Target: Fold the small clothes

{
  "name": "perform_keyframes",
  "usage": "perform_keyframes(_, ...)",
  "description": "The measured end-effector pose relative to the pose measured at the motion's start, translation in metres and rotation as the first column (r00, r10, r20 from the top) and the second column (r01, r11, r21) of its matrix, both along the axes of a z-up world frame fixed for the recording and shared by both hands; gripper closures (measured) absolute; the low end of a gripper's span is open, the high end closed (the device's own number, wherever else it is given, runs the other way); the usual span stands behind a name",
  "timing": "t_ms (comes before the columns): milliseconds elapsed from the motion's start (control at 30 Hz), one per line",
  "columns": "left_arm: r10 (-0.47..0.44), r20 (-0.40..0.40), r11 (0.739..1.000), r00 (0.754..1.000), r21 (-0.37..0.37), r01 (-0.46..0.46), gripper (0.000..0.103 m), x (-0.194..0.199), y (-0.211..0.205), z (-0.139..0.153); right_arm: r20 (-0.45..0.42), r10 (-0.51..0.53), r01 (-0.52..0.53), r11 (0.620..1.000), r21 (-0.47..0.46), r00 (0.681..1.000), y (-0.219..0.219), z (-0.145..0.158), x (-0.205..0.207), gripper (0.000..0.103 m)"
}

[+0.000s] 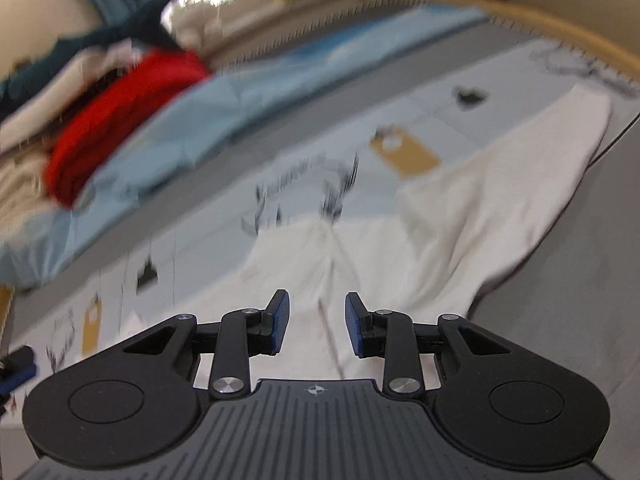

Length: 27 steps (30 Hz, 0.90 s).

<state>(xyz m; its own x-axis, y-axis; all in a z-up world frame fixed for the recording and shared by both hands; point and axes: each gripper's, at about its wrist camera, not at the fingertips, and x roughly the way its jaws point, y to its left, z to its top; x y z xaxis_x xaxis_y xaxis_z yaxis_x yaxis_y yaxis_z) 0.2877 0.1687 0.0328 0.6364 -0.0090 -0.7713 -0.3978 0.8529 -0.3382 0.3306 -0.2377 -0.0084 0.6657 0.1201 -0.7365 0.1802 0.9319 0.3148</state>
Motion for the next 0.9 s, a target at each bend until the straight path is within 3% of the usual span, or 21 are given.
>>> perform_keyframes(100,0.081,-0.031,0.997,0.996,-0.012,-0.081,0.082,0.011,0.039,-0.007,-0.073,0.023,-0.023,1.0,0.009,0.997,0.009,-0.027,0.006,0.07)
perform_keyframes(233,0.109,-0.062,0.994,0.992,0.011,-0.108,0.082,0.02,0.077,-0.009,-0.15,0.016,-0.021,0.999,-0.033,0.989,0.015,-0.061,0.013,0.07)
perform_keyframes(400,0.152,-0.066,0.988,0.986,0.0,-0.152,0.082,0.014,0.083,-0.006,-0.178,0.058,-0.07,0.996,-0.06,0.982,0.022,-0.08,0.021,0.07)
perform_keyframes(433,0.158,-0.068,0.987,0.985,-0.001,-0.158,0.082,0.012,0.086,-0.006,-0.177,0.074,-0.086,0.994,-0.062,0.981,0.025,-0.081,0.022,0.073)
perform_keyframes(467,0.162,-0.07,0.987,0.984,-0.003,-0.163,0.082,0.01,0.088,-0.005,-0.172,0.099,-0.112,0.992,-0.062,0.98,0.029,-0.081,0.022,0.082)
perform_keyframes(533,0.167,-0.071,0.986,0.983,-0.004,-0.168,0.082,0.01,0.091,-0.005,-0.15,0.14,-0.152,0.986,-0.068,0.979,0.034,-0.077,0.022,0.087)
perform_keyframes(600,0.166,-0.07,0.986,0.984,-0.004,-0.167,0.082,0.012,0.091,-0.005,-0.107,0.171,-0.181,0.98,-0.085,0.979,0.038,-0.068,0.018,0.099)
perform_keyframes(767,0.139,-0.079,0.99,0.987,-0.006,-0.14,0.082,0.014,0.086,-0.008,0.074,0.154,-0.15,0.987,-0.064,0.985,0.022,-0.019,0.01,0.099)
perform_keyframes(833,0.125,-0.082,0.992,0.989,-0.015,-0.127,0.082,0.015,0.083,-0.009,0.162,0.133,-0.114,0.986,-0.123,0.978,0.012,0.001,0.007,0.099)
perform_keyframes(900,0.112,-0.093,0.993,0.989,-0.019,-0.114,0.082,0.017,0.078,-0.013,0.165,0.091,-0.064,0.985,-0.161,0.982,-0.002,0.004,0.01,0.099)
